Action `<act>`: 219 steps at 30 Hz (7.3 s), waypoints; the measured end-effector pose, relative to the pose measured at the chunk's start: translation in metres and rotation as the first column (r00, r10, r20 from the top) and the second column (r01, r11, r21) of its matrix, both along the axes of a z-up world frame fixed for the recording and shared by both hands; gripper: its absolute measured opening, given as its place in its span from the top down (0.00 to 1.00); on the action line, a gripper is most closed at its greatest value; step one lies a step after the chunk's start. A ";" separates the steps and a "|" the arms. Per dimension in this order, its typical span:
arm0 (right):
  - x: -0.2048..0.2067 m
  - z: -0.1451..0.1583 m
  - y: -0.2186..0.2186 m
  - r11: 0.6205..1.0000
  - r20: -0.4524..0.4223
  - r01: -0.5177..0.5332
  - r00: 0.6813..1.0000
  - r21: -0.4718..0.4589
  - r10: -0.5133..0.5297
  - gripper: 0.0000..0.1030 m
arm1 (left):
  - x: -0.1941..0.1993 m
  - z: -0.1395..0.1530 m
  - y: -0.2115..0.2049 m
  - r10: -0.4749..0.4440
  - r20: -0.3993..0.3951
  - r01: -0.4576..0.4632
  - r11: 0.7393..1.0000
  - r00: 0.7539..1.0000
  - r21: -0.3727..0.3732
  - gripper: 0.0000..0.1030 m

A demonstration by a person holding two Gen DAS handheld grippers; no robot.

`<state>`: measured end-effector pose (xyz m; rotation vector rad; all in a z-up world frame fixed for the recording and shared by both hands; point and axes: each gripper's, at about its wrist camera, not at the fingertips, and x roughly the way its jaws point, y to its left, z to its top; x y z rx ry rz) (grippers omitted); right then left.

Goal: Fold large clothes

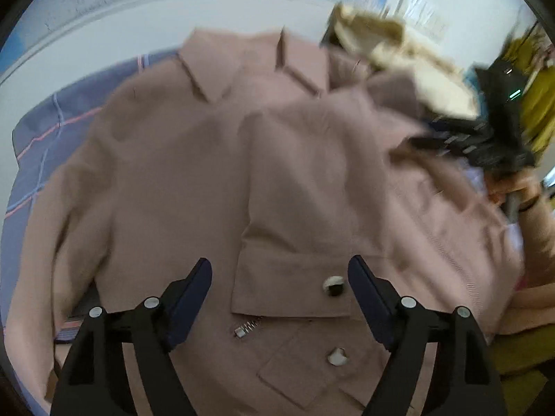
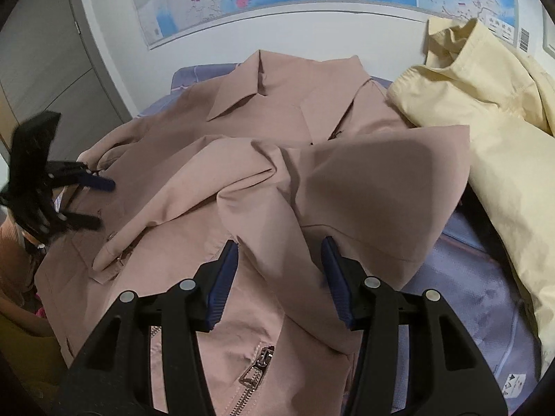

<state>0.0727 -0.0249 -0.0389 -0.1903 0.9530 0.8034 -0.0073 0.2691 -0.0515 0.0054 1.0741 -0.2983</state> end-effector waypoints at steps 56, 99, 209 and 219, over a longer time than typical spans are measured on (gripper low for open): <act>0.052 0.036 -0.064 0.947 0.007 0.296 0.954 0.129 -0.299 0.80 | 0.032 0.033 0.067 -0.056 0.135 0.001 0.925 0.989 0.379 0.91; -0.046 0.005 0.157 0.923 0.008 -0.382 0.924 -0.051 0.383 0.59 | -0.084 0.040 0.202 0.373 0.166 -0.402 0.892 0.913 0.206 0.95; 0.076 0.011 -0.011 0.987 0.042 0.054 0.998 -0.151 -0.048 0.90 | 0.044 0.006 0.087 0.311 0.188 -0.340 0.928 0.932 0.149 0.48; 0.024 0.051 -0.030 0.992 0.200 0.121 0.973 -0.024 -0.114 0.56 | 0.010 0.035 0.090 0.314 0.258 -0.338 0.939 0.914 0.055 0.40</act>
